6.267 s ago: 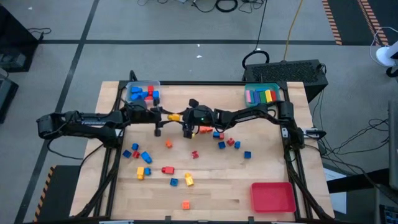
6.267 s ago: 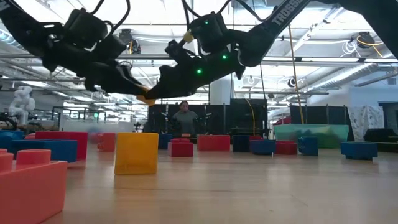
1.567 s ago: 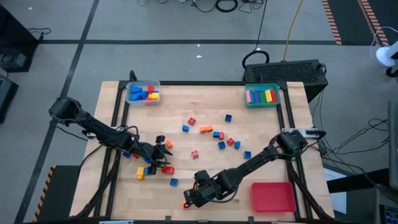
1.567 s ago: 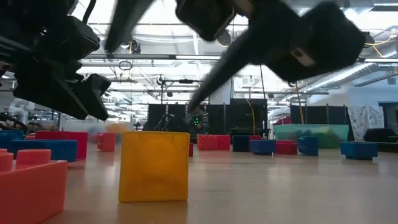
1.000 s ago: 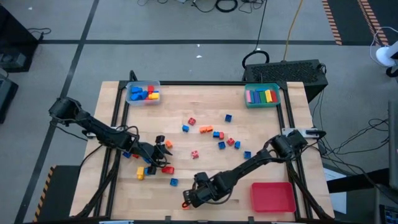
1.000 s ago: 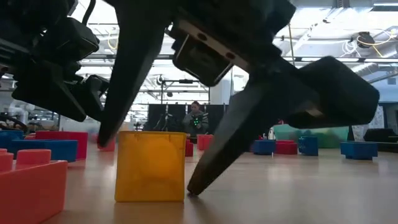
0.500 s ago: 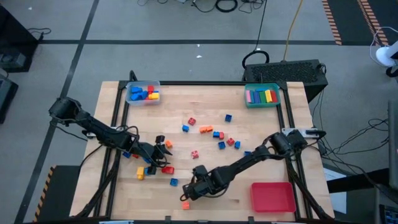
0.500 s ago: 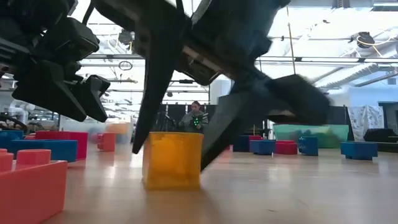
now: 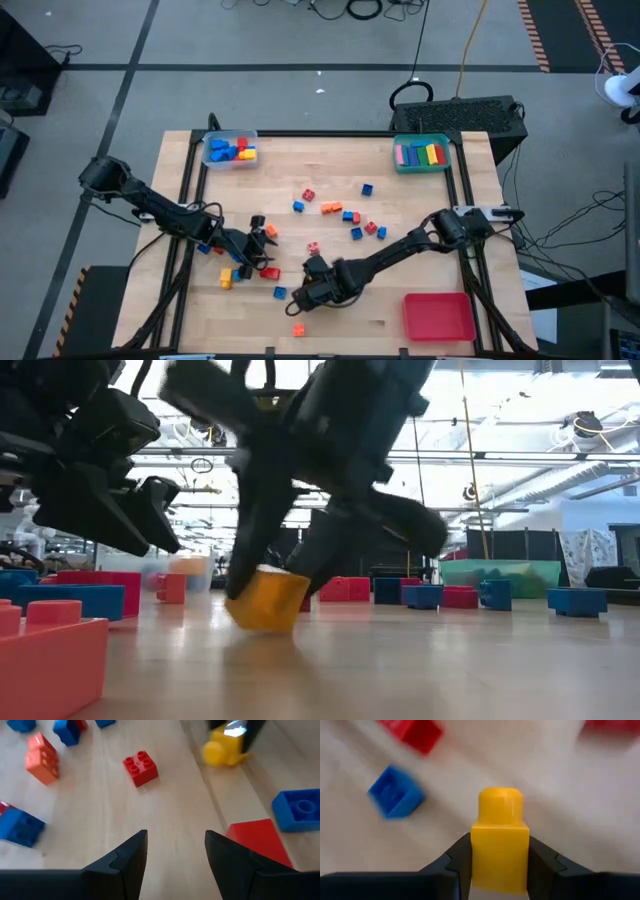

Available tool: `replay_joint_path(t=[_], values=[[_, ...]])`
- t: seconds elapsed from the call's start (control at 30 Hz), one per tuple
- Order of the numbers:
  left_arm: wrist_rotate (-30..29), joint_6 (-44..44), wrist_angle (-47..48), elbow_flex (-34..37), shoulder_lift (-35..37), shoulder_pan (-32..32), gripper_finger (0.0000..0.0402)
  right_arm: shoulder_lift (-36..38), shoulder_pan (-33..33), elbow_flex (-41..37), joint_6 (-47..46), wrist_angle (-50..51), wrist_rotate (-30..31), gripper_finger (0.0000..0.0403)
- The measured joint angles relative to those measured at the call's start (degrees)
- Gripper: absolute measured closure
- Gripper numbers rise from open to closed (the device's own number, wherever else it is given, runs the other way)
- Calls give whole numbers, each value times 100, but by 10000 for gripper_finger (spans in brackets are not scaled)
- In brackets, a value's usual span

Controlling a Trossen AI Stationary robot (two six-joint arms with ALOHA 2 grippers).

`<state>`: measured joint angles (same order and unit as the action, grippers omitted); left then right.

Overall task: Sort blocks by size
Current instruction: Put the big yellow game piece into the transparent bin

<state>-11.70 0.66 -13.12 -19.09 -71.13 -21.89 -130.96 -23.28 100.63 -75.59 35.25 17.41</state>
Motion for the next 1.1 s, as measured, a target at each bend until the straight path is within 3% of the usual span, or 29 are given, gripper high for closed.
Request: replay_joint_path(t=[0.23,0.43,0.6,1.1], values=[[-55,-449,-442,0,2,52,204,310,259,1,2322,-126,848,283],[24,-645,-995,-4,2,247,203,420,523,1,3803,-696,819,283],[502,-764,-1115,-7,2,326,186,420,669,3,4414,-851,721,283],[859,-793,-1200,-7,2,577,180,420,749,3,5352,-1240,645,283]])
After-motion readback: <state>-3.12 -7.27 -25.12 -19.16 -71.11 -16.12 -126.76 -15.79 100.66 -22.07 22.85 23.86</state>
